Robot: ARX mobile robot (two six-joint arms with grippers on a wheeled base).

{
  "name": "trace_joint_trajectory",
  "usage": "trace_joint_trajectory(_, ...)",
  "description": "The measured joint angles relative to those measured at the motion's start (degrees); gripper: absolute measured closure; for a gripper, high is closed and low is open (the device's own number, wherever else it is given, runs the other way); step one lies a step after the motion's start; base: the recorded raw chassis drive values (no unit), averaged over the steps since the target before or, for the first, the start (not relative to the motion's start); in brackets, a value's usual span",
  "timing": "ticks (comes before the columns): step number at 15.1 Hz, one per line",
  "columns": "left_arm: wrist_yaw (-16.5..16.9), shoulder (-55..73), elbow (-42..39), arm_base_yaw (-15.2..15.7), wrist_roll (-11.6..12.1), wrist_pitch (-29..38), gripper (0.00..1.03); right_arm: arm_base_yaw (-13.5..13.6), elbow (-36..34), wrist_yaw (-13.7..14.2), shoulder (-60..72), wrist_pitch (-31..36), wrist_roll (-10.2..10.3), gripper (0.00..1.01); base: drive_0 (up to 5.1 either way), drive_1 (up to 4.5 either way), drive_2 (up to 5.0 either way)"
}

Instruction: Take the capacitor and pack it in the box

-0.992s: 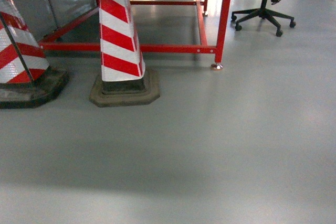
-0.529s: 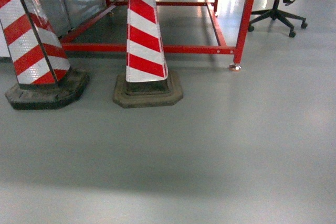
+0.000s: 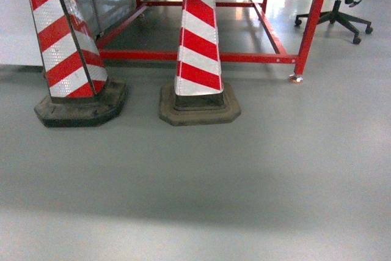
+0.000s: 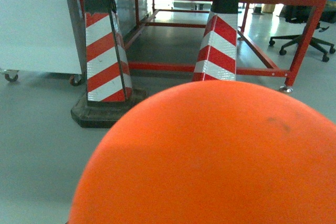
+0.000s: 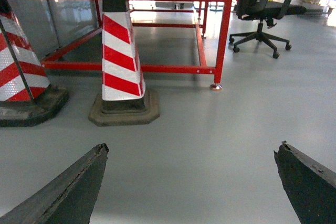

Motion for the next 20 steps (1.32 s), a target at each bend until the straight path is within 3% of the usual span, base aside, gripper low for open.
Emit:
trace_joint_trajectory(15,0.2,0.0,0.0,0.0,0.0,0.0,0.60,0.0,0.0,0.2,0.0,0.2,0.0,0.03,0.0,0.00,0.0)
trace_joint_trajectory(20,0.2,0.0,0.0,0.0,0.0,0.0,0.60,0.0,0.0,0.2,0.0,0.2,0.0,0.03,0.0,3.92,-4.0)
